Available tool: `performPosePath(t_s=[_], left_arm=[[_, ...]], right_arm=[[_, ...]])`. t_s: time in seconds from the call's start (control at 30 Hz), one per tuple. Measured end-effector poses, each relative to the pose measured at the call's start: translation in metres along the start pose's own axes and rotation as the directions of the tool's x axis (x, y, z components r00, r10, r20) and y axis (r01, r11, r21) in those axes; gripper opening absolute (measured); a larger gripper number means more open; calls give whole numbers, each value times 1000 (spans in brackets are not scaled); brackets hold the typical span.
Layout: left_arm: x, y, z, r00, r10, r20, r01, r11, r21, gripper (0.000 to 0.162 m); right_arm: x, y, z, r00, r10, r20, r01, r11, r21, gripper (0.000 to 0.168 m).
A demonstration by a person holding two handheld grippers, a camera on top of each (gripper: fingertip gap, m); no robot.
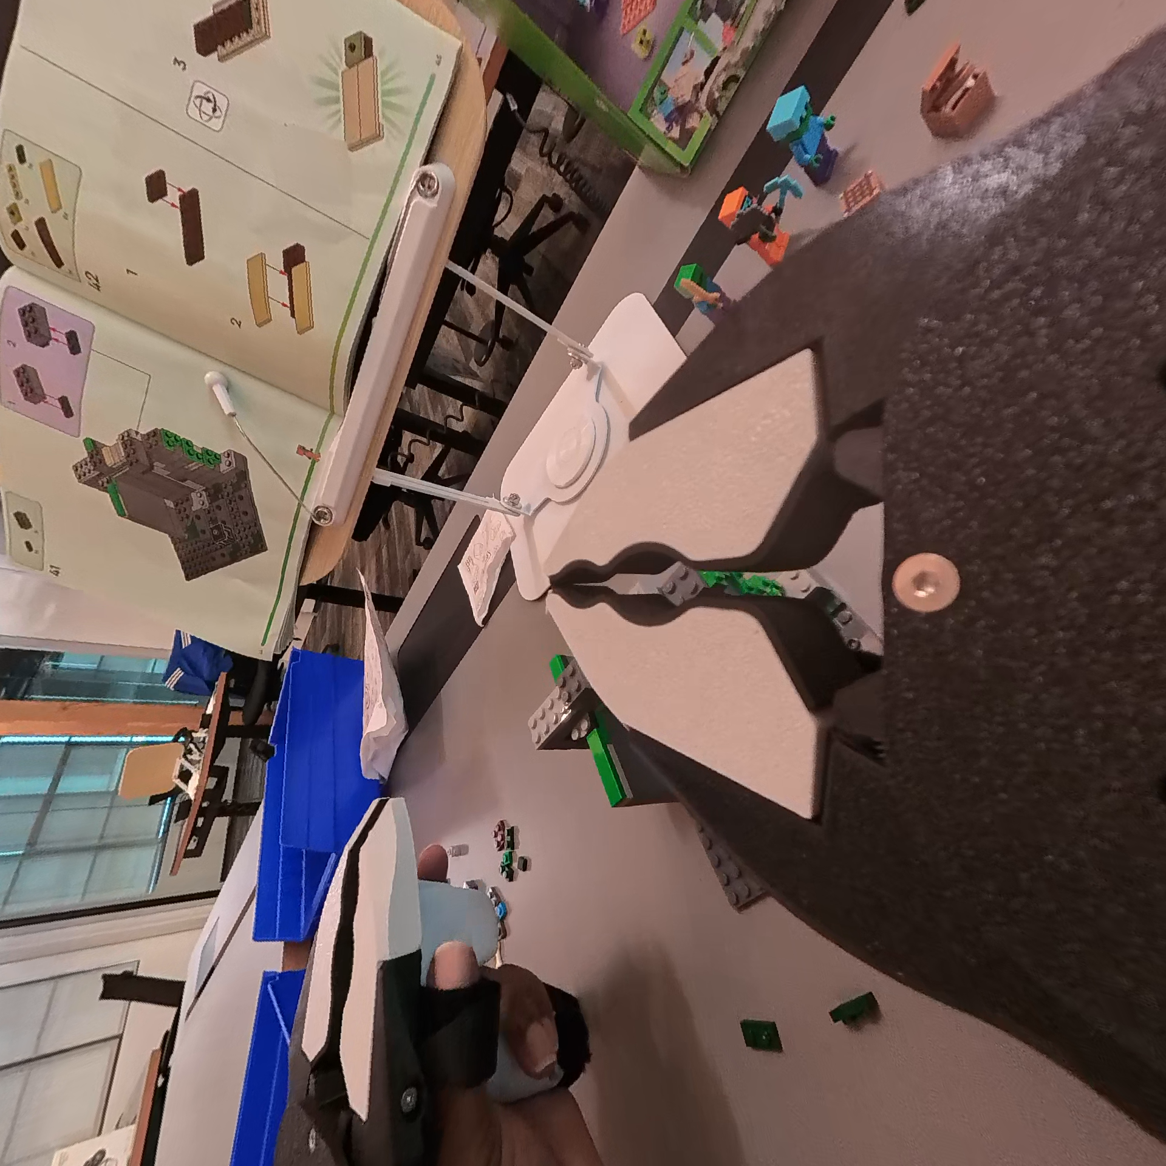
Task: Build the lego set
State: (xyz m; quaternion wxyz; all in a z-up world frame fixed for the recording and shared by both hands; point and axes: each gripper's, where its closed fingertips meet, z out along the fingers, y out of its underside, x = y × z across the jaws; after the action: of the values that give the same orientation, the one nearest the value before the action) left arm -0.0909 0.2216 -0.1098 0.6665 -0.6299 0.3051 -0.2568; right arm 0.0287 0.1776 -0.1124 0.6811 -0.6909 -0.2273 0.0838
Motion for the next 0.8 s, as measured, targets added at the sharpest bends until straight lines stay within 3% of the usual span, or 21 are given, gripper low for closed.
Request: performPosePath(t_s=[0.67, 0.8], left_arm=[[1, 3, 0, 1000, 2, -4, -2, 1000, -20, 0], [3, 3, 0, 1000, 6, -22, -7, 1000, -23, 0]], right_arm=[[0, 0, 0, 1000, -6, 1, 6, 1000, -6, 0], [-8, 4, 0, 997, -27, 75, 30, 999, -45, 0]])
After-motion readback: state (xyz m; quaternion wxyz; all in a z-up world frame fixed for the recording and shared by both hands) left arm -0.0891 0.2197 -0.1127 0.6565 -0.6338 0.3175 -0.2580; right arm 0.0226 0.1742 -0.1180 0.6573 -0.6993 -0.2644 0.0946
